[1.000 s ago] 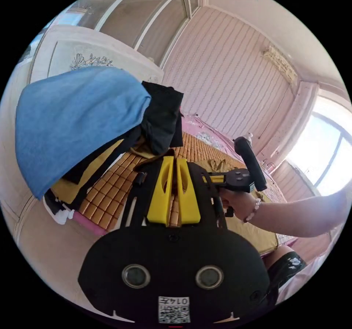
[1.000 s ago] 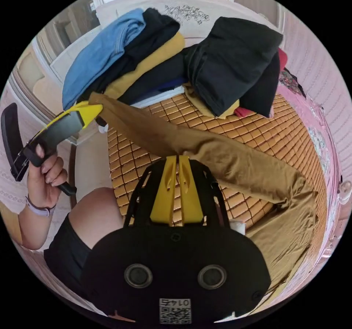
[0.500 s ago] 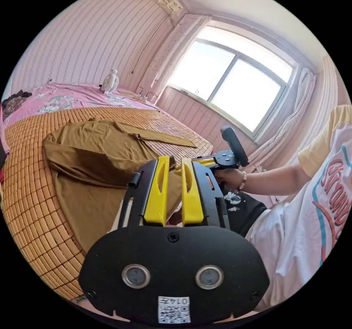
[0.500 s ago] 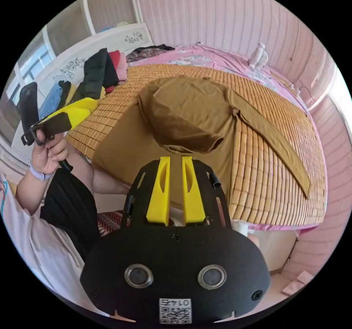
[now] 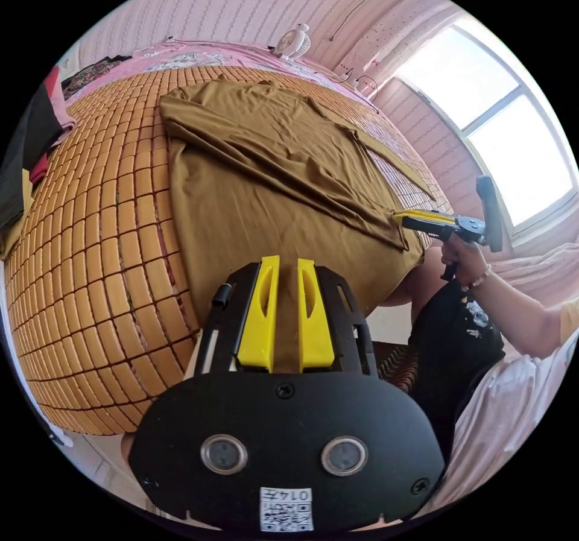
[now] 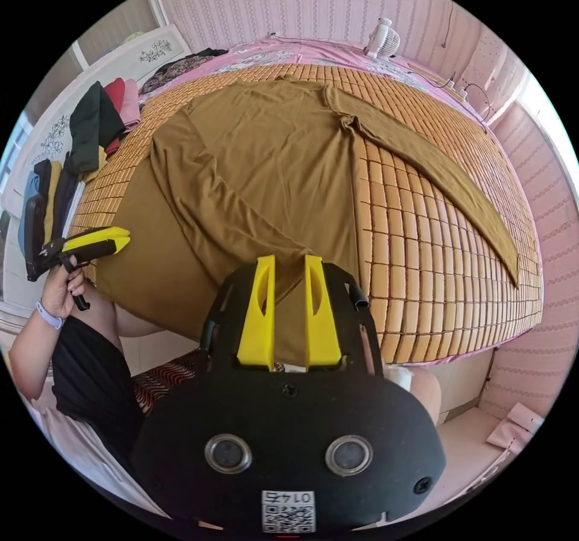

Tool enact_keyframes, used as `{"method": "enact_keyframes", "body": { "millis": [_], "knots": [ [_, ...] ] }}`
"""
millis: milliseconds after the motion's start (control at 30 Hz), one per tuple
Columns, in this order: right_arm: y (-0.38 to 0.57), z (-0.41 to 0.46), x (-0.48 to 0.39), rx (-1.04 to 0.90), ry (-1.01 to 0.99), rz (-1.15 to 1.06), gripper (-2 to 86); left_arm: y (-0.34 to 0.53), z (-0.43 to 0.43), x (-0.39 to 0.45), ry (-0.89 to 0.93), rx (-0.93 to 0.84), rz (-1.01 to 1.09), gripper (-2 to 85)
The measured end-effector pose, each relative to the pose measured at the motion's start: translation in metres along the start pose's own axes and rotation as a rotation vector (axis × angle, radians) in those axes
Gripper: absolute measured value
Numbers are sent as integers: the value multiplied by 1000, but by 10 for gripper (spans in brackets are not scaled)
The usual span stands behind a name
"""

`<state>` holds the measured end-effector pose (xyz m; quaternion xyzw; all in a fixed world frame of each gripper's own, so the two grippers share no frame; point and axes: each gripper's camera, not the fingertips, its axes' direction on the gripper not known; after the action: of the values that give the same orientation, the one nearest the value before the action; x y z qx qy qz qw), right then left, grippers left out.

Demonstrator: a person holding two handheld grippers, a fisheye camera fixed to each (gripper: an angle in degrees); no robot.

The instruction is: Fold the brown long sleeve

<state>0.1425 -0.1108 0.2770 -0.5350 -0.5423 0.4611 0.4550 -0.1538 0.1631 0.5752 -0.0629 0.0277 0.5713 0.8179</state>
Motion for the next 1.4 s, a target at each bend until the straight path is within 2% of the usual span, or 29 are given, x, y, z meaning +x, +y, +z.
{"method": "enact_keyframes", "body": {
  "millis": [167,233,300,467,600,800,967,1100,1167,1267,1333,1400],
  "knots": [
    [-4,-34,0,57,-33,-28,2,-13,-2,0,-26,-13,-13,0],
    [6,-74,24,187,-62,102,3,-17,-4,0,-17,-17,-14,-3],
    [12,-84,48,206,-61,228,7,-20,-6,-1,-12,-12,-11,-4],
    [7,-53,74,16,13,295,36,-25,-13,-4,10,14,-22,-5],
    [8,-61,41,76,37,149,62,-30,-18,-5,12,12,-23,-5],
    [2,-45,-2,14,71,-55,95,-37,-24,-7,20,12,-30,-6],
    [-4,-60,8,66,148,36,93,-40,-30,-7,13,19,-31,-6],
    [5,-86,3,224,194,58,84,-41,-34,-8,21,29,-39,-6],
    [0,-83,-4,195,140,-10,85,-41,-36,-10,29,35,-50,-7],
    [-15,-54,-17,66,169,-95,78,-42,-39,-8,24,35,-50,-6],
    [-28,-31,-15,-45,170,-110,12,-42,-40,-8,21,35,-46,-6],
    [-36,-41,-12,-42,121,-101,0,-42,-42,-8,24,37,-47,-6]
  ]
}}
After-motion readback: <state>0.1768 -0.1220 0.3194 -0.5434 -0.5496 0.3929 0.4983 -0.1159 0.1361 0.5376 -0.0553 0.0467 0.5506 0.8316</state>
